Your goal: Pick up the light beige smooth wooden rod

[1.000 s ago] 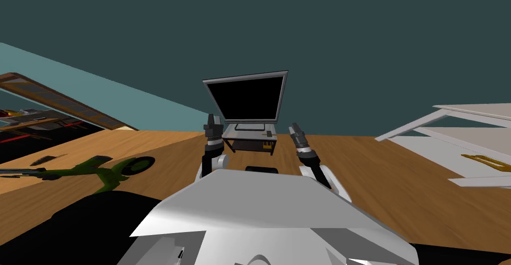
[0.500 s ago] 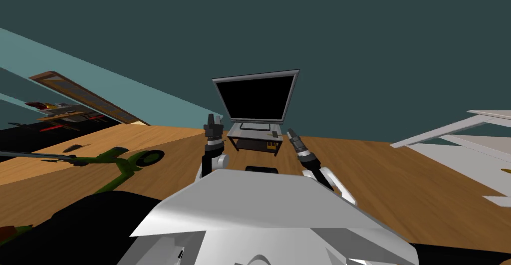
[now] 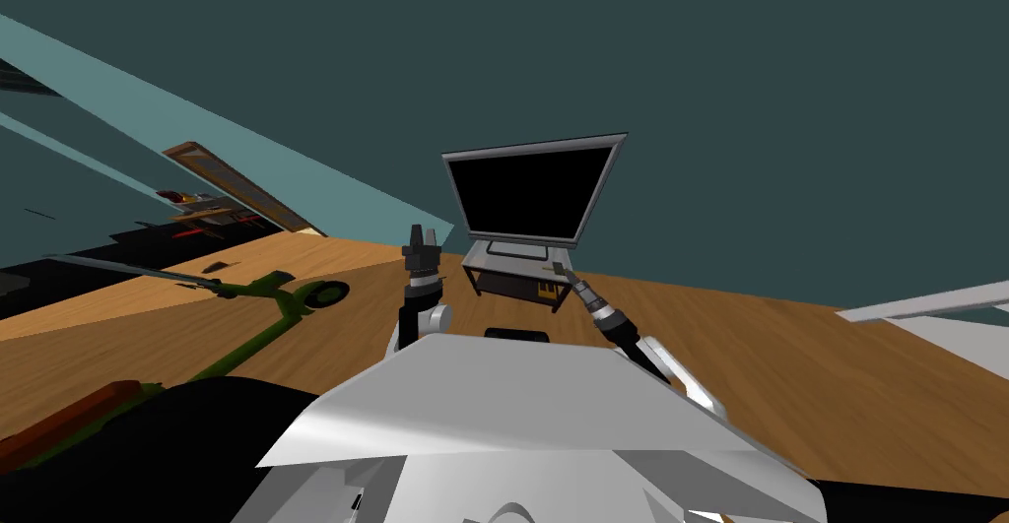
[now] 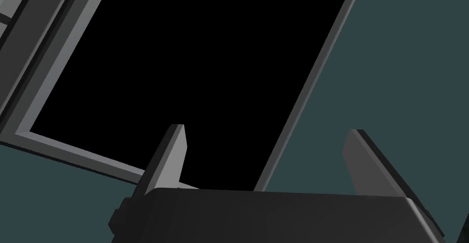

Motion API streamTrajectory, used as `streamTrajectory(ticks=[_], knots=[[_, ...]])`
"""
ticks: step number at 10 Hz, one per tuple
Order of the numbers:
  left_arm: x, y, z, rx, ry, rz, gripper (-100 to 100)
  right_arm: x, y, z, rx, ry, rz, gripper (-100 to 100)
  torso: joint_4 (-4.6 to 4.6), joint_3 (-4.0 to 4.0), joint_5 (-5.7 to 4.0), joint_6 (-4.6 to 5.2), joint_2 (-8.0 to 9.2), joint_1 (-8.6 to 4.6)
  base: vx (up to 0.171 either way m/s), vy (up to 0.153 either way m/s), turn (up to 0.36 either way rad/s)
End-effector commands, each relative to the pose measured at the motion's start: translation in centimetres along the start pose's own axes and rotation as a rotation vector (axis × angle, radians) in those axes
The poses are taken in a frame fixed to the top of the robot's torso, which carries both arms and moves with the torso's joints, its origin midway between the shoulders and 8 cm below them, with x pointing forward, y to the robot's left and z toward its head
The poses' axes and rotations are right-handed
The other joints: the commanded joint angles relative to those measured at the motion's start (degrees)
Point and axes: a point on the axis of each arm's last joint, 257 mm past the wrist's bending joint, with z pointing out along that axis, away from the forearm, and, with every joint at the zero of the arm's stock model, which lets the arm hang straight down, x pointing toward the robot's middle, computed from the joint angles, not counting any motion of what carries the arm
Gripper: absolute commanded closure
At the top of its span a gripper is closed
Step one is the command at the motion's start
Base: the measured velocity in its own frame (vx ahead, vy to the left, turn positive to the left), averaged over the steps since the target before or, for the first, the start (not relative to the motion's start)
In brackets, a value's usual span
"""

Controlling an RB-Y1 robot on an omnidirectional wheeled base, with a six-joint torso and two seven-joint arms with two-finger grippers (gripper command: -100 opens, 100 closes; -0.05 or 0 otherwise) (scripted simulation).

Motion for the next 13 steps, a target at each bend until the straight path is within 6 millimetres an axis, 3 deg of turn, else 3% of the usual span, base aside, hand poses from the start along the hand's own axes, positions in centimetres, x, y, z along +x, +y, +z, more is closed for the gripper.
streamTrajectory(ticks=[1, 4, 8, 9, 10, 12, 13], knots=[[0.0, 0.0, 0.0, 0.0, 0.0, 0.0, 0, 1.7, -2.2, -1.3, 0.043, 0.077, -0.044, -100, 0.0, 0.0, 0.0, 0.0, 0.0, 0.0, 0.025, 0.101, 0.215], [0.0, 0.0, 0.0, 0.0, 0.0, 0.0, 0, 3.1, -4.8, -3.1, 0.096, 0.147, -0.081, -100, 0.0, -0.02, -0.01, -0.04, -0.04, 0.0, 0.027, 0.084, 0.166], [0.0, 0.0, 0.0, 0.0, 0.0, 0.0, 0, 5.4, -9.4, -7.0, 0.19, 0.29, -0.158, -100, 0.0, -0.02, -0.01, -0.04, -0.04, -0.01, 0.04, 0.081, 0.197], [0.0, 0.0, 0.0, 0.0, 0.0, 0.0, 0, 6.3, -11.3, -9.0, 0.231, 0.361, -0.196, -100, 0.0, -0.01, -0.02, 0.02, -0.02, -0.08, 0.055, 0.079, 0.24], [0.0, 0.0, 0.0, 0.0, 0.0, 0.0, 0, 6.3, -11.6, -9.3, 0.238, 0.362, -0.195, -100, -0.01, -0.04, -0.01, -0.03, -0.08, -0.06, 0.048, 0.052, 0.138], [0.0, 0.0, 0.0, 0.0, 0.0, 0.0, 0, 7.7, -14.9, -13.5, 0.312, 0.491, -0.259, -100, -0.01, -0.05, -0.04, -0.03, -0.09, -0.14, 0.079, 0.066, 0.369], [0.0, 0.0, 0.0, 0.0, 0.0, 0.0, 0, 7.7, -15.9, -14.4, 0.336, 0.507, -0.267, -100, -0.04, -0.12, -0.01, -0.04, -0.22, -0.08, 0.083, 0.051, 0.146]])
